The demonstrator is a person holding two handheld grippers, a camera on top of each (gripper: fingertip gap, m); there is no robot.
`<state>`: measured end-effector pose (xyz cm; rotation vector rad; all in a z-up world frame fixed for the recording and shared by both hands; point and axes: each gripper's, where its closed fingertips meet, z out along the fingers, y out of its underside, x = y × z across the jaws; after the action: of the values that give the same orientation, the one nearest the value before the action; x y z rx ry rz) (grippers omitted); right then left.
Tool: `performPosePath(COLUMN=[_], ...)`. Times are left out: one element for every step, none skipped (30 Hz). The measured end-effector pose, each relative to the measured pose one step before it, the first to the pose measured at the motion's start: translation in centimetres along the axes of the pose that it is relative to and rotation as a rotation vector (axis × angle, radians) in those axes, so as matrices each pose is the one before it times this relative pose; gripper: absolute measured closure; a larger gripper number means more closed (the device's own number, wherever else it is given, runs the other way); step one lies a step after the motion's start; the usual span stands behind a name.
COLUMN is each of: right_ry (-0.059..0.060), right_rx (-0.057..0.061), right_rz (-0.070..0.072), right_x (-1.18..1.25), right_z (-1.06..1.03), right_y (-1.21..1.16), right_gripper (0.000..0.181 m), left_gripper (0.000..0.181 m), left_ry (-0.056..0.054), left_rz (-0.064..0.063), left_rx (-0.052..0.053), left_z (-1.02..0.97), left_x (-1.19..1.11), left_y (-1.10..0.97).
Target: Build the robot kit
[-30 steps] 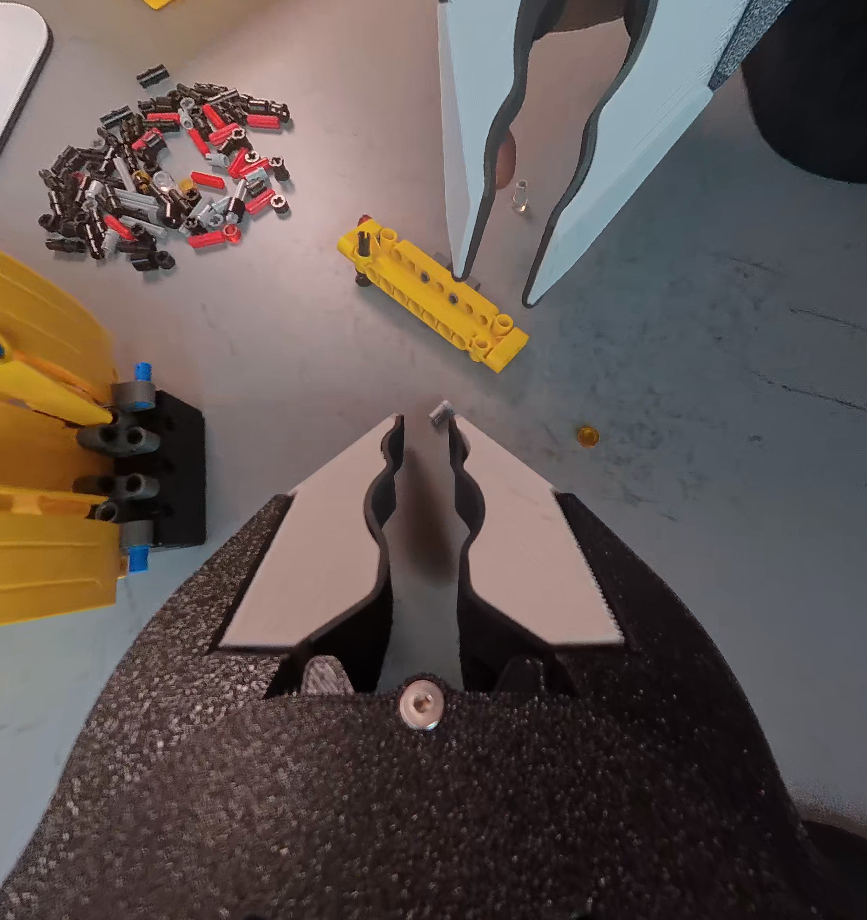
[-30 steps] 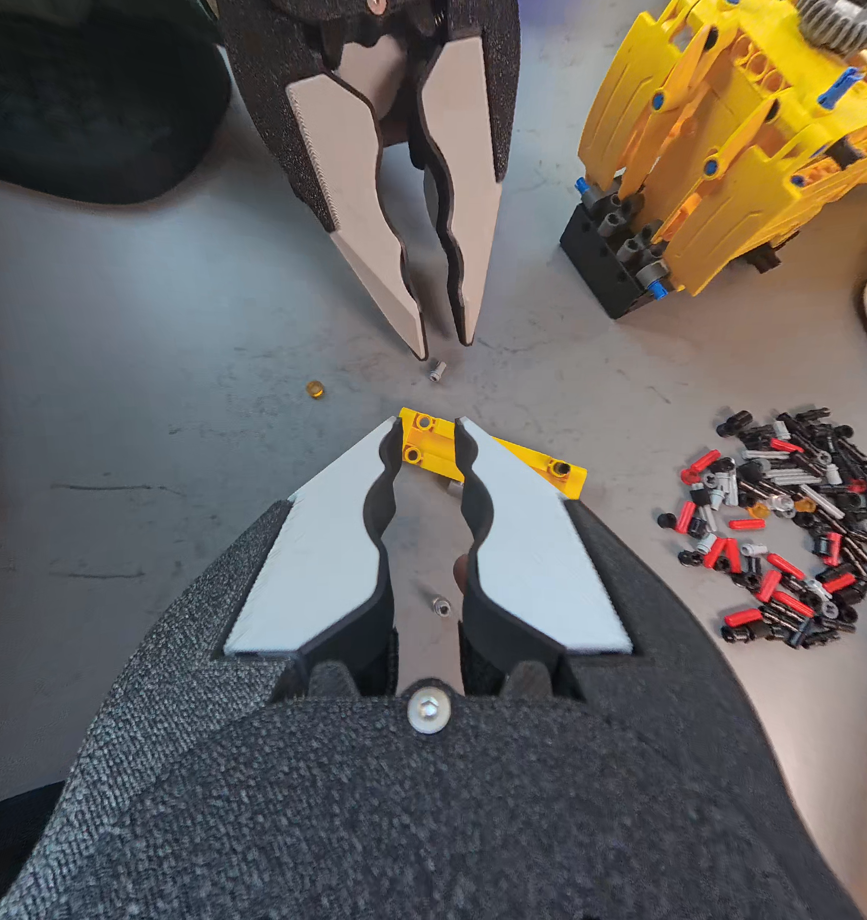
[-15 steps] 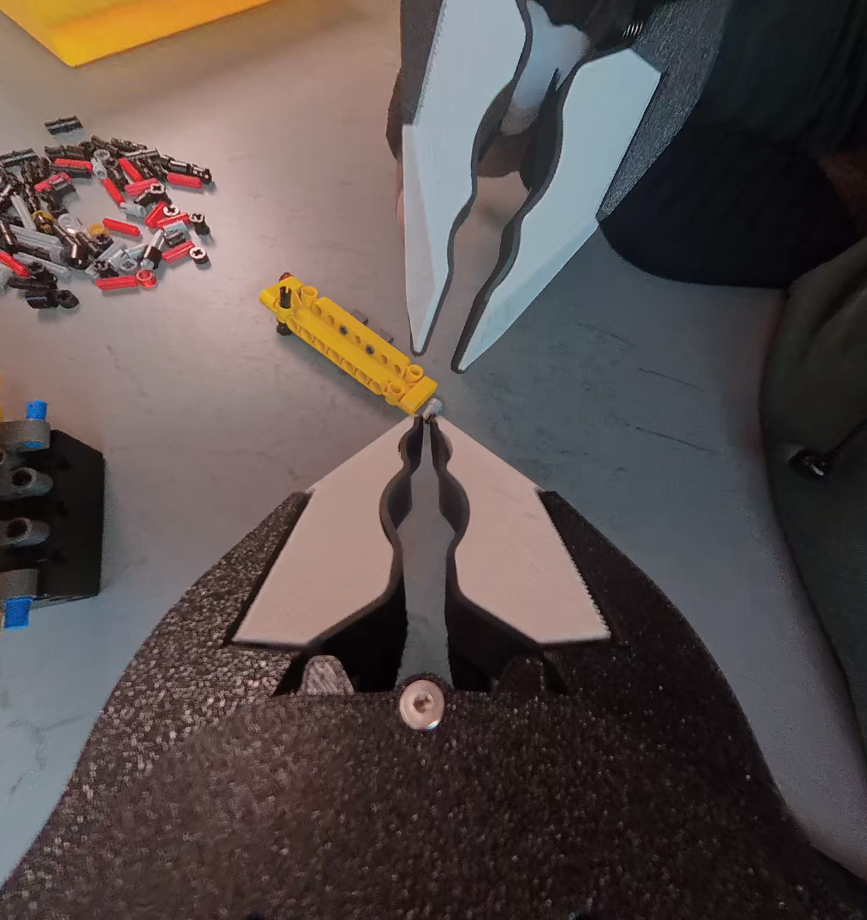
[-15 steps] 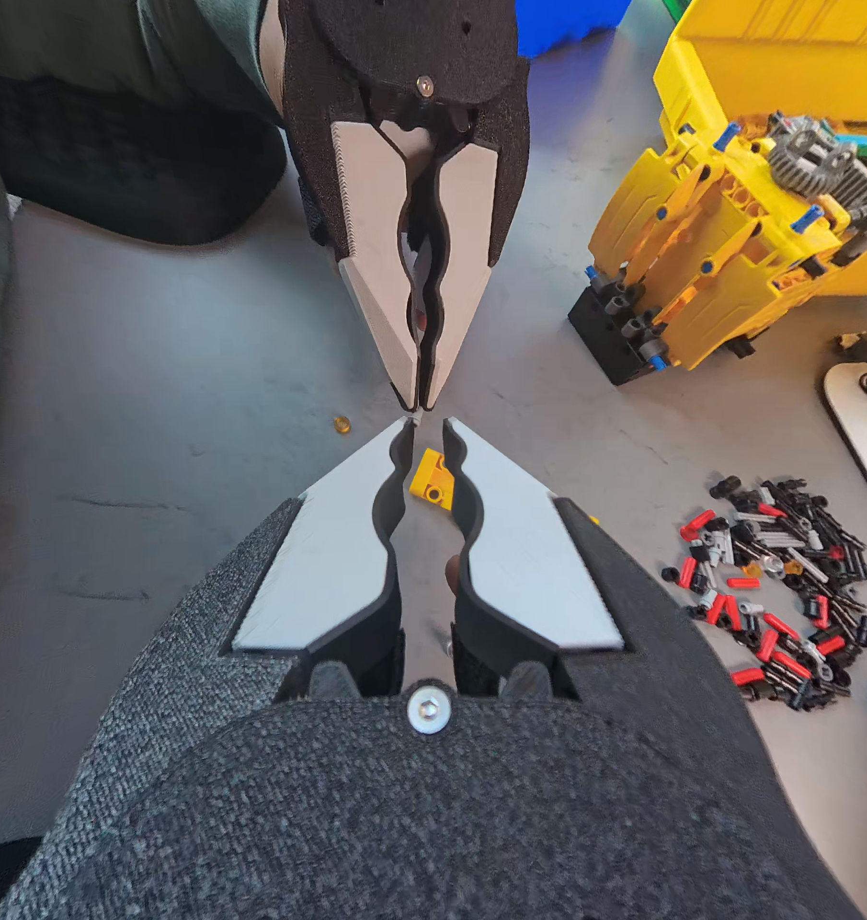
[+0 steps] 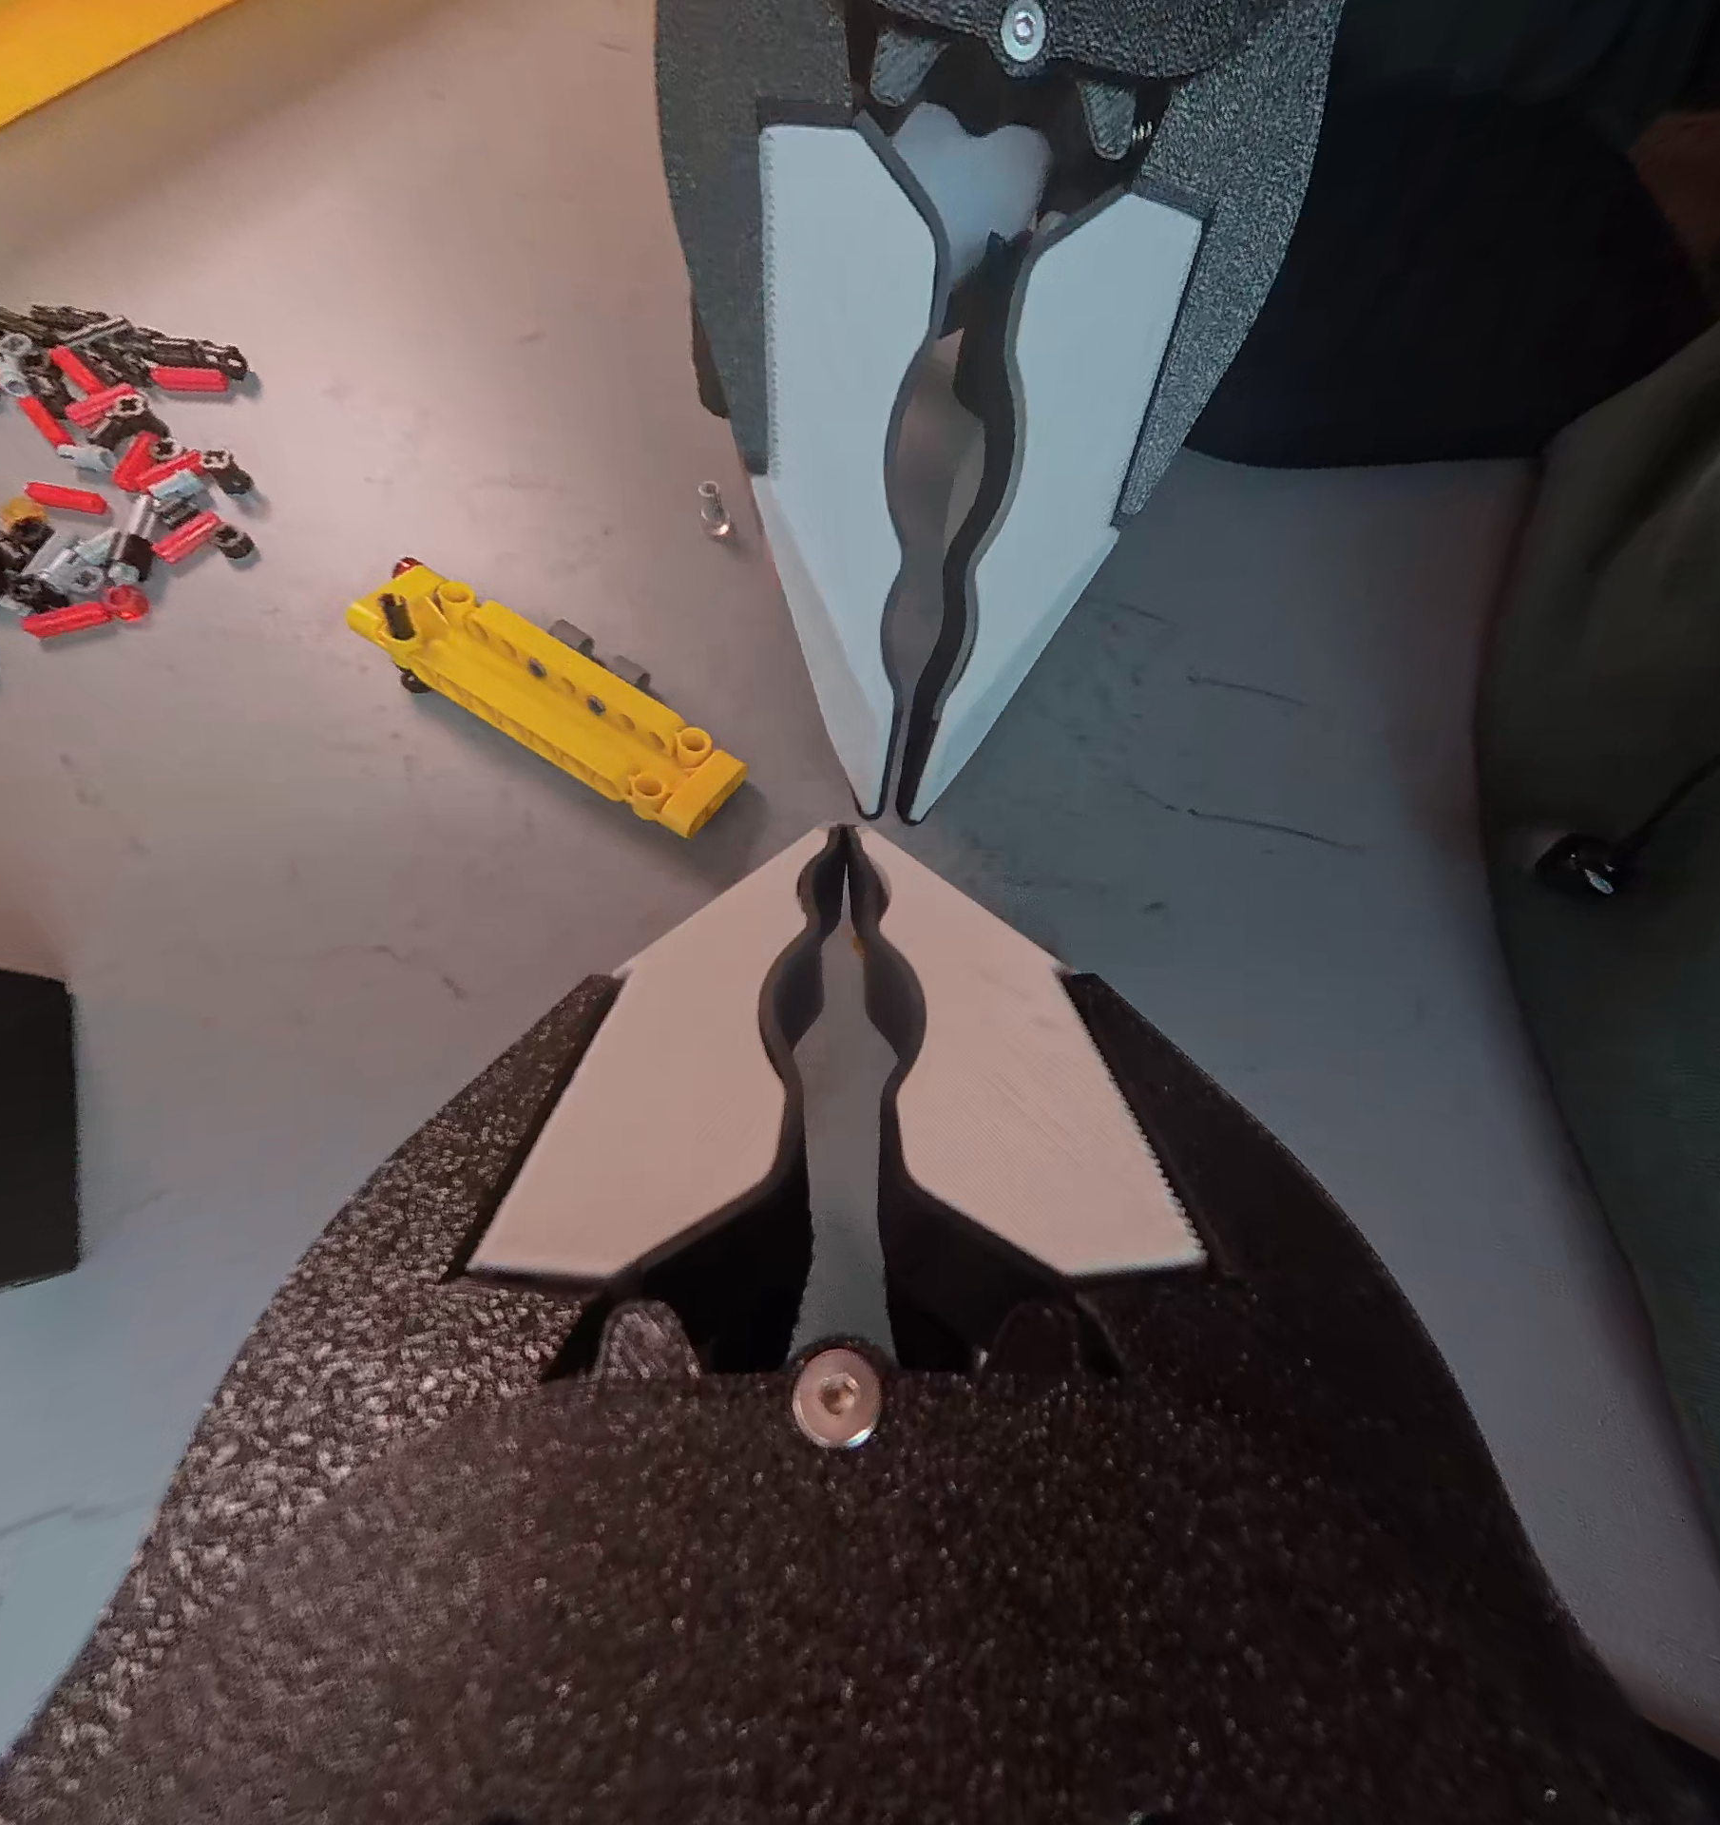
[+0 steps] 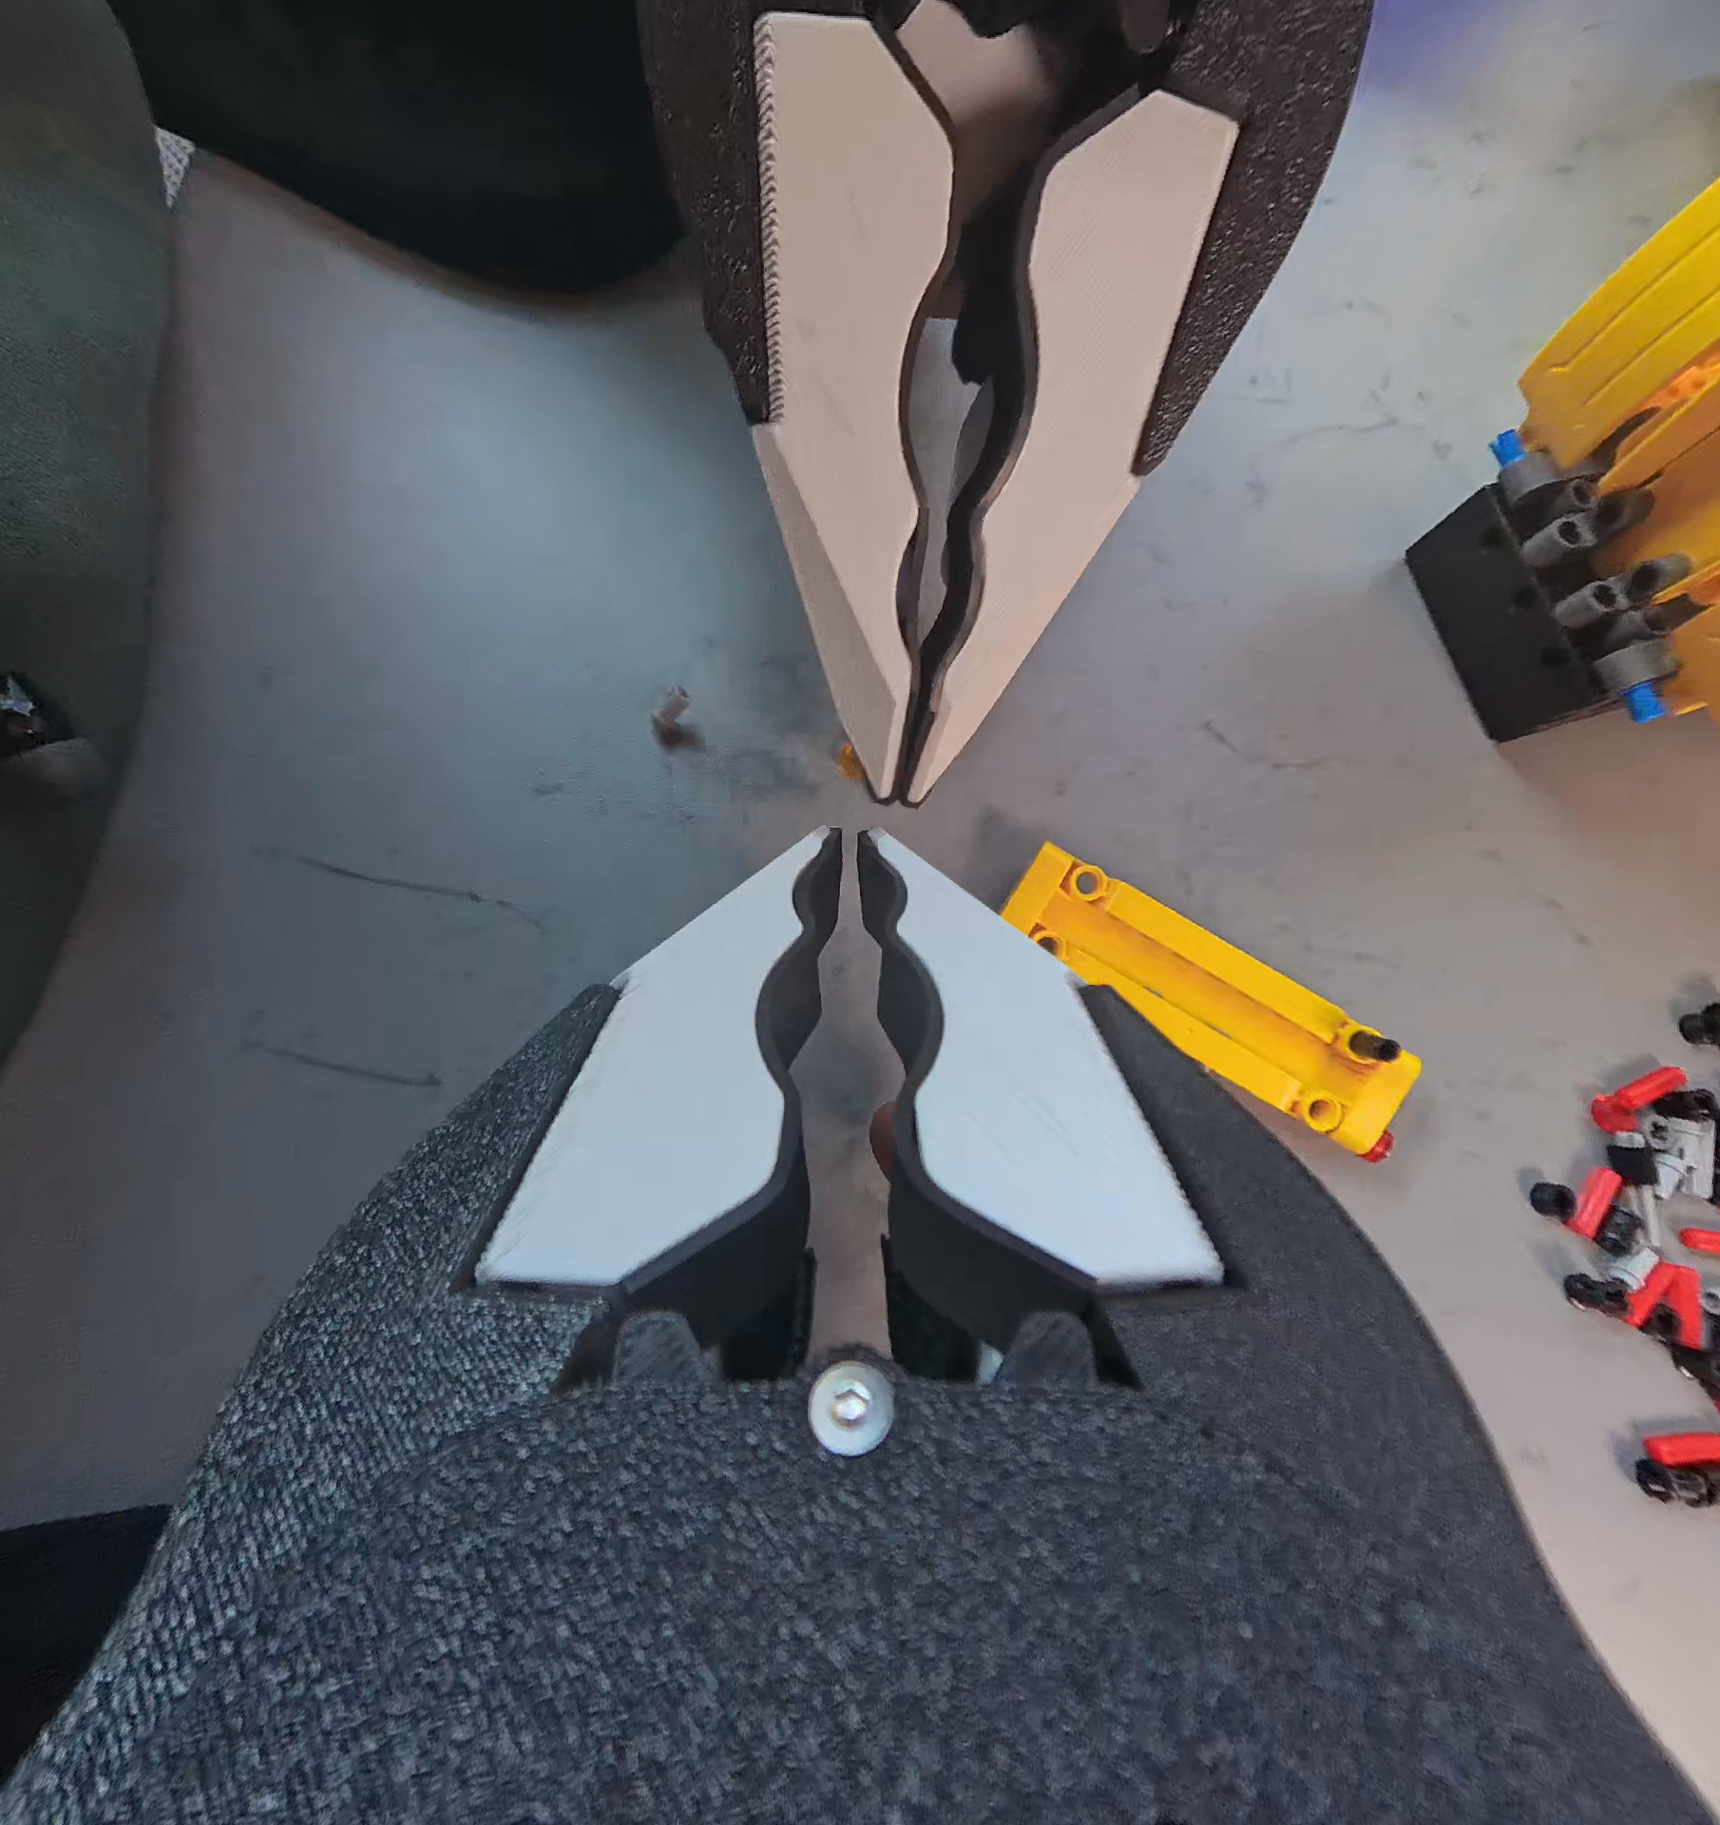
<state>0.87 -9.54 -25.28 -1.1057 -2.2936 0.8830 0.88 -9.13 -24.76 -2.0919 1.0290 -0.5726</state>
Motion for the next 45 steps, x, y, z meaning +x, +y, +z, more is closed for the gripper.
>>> performPosePath(right_ry=[-0.0111, -0.0153, -0.0119, -0.0042, -0.0084, -0.0160, -0.0121, -0.0042, -0.0010, -0.0002, 0.0039, -0.0001, 0.0003, 0.0046, 0.0048, -0.0001, -0.0031, -0.0023, 0.0005, 0.0025, 0.0038, 0.0042, 0.0029, 0.0022, 0.0014, 0.0015, 0.0019, 0.0018, 0.0016, 0.0017, 0.0023, 0.0012, 0.0005, 0.0005, -0.0005, -0.0012, -0.0017, -0.0021, -0.0024, -0.0019, 0.0000, 0.0011, 0.0015, 0.0016, 0.0010], right_rx=[0.0065, 0.0039, 0.0003, 0.0027, 0.0036, 0.0024, 0.0003, -0.0034, -0.0079, -0.0083, -0.0010, 0.0038, 0.0008, 0.0006, 0.0018, 0.0050, 0.0053, 0.0022, -0.0013, -0.0046, -0.0069, -0.0069, -0.0061, -0.0039, -0.0003, 0.0032, 0.0043, 0.0040, 0.0031, 0.0017, 0.0013, 0.0021, 0.0042, 0.0039, 0.0036, 0.0040, 0.0039, 0.0032, 0.0026, 0.0024, 0.0010, -0.0005, -0.0004, -0.0005, -0.0002], right_rz=[0.0074, 0.0060, 0.0014, -0.0028, -0.0009, 0.0017, -0.0002, -0.0026, -0.0015, 0.0007, 0.0017, 0.0039, 0.0040, 0.0013, 0.0007, 0.0021, 0.0022, 0.0013, -0.0001, -0.0024, -0.0053, -0.0076, -0.0057, -0.0018, 0.0014, 0.0034, 0.0048, 0.0046, 0.0035, 0.0032, 0.0032, 0.0027, 0.0023, 0.0025, 0.0028, 0.0028, 0.0027, 0.0029, 0.0029, 0.0026, 0.0011, -0.0014, -0.0022, -0.0010, 0.0001], right_x=[-0.130, -0.206, -0.182, -0.130, -0.223, -0.358, -0.305, -0.175, -0.092, -0.047, 0.038, -0.008, -0.011, 0.042, 0.041, -0.010, -0.031, 0.000, 0.035, 0.008, -0.034, -0.066, -0.085, -0.077, -0.075, -0.040, -0.022, 0.007, 0.019, 0.034, 0.036, 0.021, 0.009, 0.020, 0.025, 0.016, 0.021, 0.020, 0.016, 0.002, 0.014, -0.011, -0.007, -0.007, 0.004], right_z=[-0.166, -0.164, -0.128, -0.080, -0.028, 0.038, 0.084, 0.118, 0.135, 0.123, 0.045, -0.037, -0.040, 0.014, 0.026, 0.038, 0.036, 0.073, 0.084, 0.055, 0.015, -0.003, -0.032, -0.038, -0.048, -0.058, -0.045, -0.058, -0.051, -0.050, -0.048, -0.026, -0.025, -0.008, -0.008, -0.016, 0.002, -0.004, -0.008, 0.003, 0.005, -0.004, -0.002, -0.003, 0.009], right_y=[-0.085, -0.033, 0.008, -0.007, -0.011, 0.002, 0.044, 0.124, 0.199, 0.174, 0.046, -0.059, -0.008, 0.023, 0.003, -0.059, -0.100, -0.070, -0.055, -0.023, 0.041, 0.052, 0.075, 0.054, 0.042, 0.033, 0.028, 0.017, 0.031, 0.040, 0.040, 0.026, -0.005, -0.005, -0.015, -0.010, -0.012, -0.016, -0.008, -0.018, -0.011, 0.006, 0.016, 0.005, 0.007], right_gripper=[0.178, 0.178, 0.177, 0.177, 0.176, 0.176, 0.175, 0.175, 0.174, 0.174, 0.173, 0.173, 0.173, 0.173, 0.173, 0.173, 0.173, 0.173, 0.173, 0.173, 0.173, 0.173, 0.173, 0.173, 0.173, 0.173, 0.173, 0.173, 0.173, 0.173, 0.173, 0.173, 0.173, 0.173, 0.173, 0.173, 0.173, 0.173, 0.173, 0.173, 0.173, 0.173, 0.173, 0.173, 0.173], left_gripper=[0.181, 0.181, 0.181, 0.180, 0.176, 0.173, 0.171, 0.170, 0.169, 0.169, 0.169, 0.169, 0.168, 0.167, 0.165, 0.165, 0.164, 0.165, 0.166, 0.167, 0.170, 0.171, 0.171, 0.172, 0.172, 0.171, 0.168, 0.165, 0.161, 0.161, 0.160, 0.160, 0.162, 0.163, 0.164, 0.164, 0.166, 0.167, 0.167, 0.166, 0.165, 0.162, 0.161, 0.160, 0.160], left_ry=[-0.0115, -0.0055, -0.0018, -0.0039, 0.0042, 0.0135, 0.0039, -0.0185, -0.0202, -0.0133, -0.0106, -0.0167, -0.0181, -0.0221, -0.0373, -0.0464, -0.0314, -0.0131, -0.0187, -0.0328, -0.0202, -0.0009, -0.0050, -0.0130, -0.0018, 0.0127, 0.0152, 0.0155, 0.0172, 0.0162, 0.0188, 0.0224, 0.0191, 0.0121, 0.0030, -0.0042, -0.0012, 0.0022, 0.0008, -0.0002, 0.0027, 0.0084, 0.0075, 0.0068, 0.0020], left_rz=[-0.0045, -0.0071, -0.0065, -0.0026, 0.0007, 0.0026, 0.0019, 0.0008, -0.0009, -0.0097, -0.0185, -0.0227, -0.0221, -0.0200, -0.0176, -0.0170, -0.0170, -0.0088, 0.0085, 0.0224, 0.0146, 0.0024, 0.0056, 0.0157, 0.0121, 0.0035, 0.0083, 0.0219, 0.0267, 0.0156, -0.0024, -0.0107, -0.0096, -0.0037, 0.0021, 0.0051, 0.0066, 0.0031, -0.0043, -0.0068, -0.0036, -0.0022, -0.0013, -0.0003, -0.0006], left_rx=[0.0075, 0.0068, 0.0048, 0.0074, 0.0099, 0.0069, -0.0052, -0.0183, -0.0240, -0.0219, -0.0157, -0.0109, -0.0159, -0.0247, -0.0232, -0.0102, -0.0025, -0.0076, -0.0203, -0.0183, 0.0004, 0.0085, -0.0034, -0.0079, 0.0042, 0.0115, 0.0028, -0.0114, -0.0189, -0.0148, -0.0082, -0.0037, -0.0022, -0.0029, -0.0023, -0.0002, 0.0029, 0.0109, 0.0041, -0.0009, -0.0041, -0.0065, -0.0064, -0.0062, -0.0033], left_z=[-0.354, -0.425, -0.460, -0.507, -0.549, -0.554, -0.562, -0.600, -0.693, -0.787, -0.854, -0.836, -0.719, -0.528, -0.242, 0.033, 0.236, 0.352, 0.415, 0.407, 0.297, 0.199, 0.145, 0.011, -0.131, -0.164, -0.079, 0.055, 0.114, 0.086, 0.059, 0.058, 0.091, 0.136, 0.146, 0.188, 0.164, 0.085, 0.036, -0.015, -0.063, -0.085, -0.104, -0.106, -0.104], left_x=[-0.267, -0.130, -0.016, 0.039, 0.252, 0.471, 0.348, -0.020, -0.066, 0.019, 0.085, 0.056, 0.089, 0.077, -0.146, -0.313, -0.135, 0.091, -0.031, -0.277, -0.176, -0.030, -0.196, -0.386, -0.311, -0.194, -0.184, -0.161, -0.107, -0.114, -0.100, 0.017, 0.110, 0.183, 0.171, 0.098, 0.152, 0.158, 0.070, 0.045, 0.120, 0.252, 0.256, 0.246, 0.134], left_y=[-0.092, -0.066, -0.005, 0.032, 0.076, 0.183, 0.430, 0.653, 0.782, 0.782, 0.697, 0.655, 0.754, 0.919, 0.853, 0.539, 0.312, 0.304, 0.421, 0.342, -0.023, -0.227, -0.116, -0.075, -0.293, -0.410, -0.262, 0.059, 0.266, 0.208, 0.115, 0.012, -0.050, -0.074, -0.060, -0.045, -0.045, -0.139, -0.036, 0.024, 0.067, 0.106, 0.133, 0.172, 0.160])
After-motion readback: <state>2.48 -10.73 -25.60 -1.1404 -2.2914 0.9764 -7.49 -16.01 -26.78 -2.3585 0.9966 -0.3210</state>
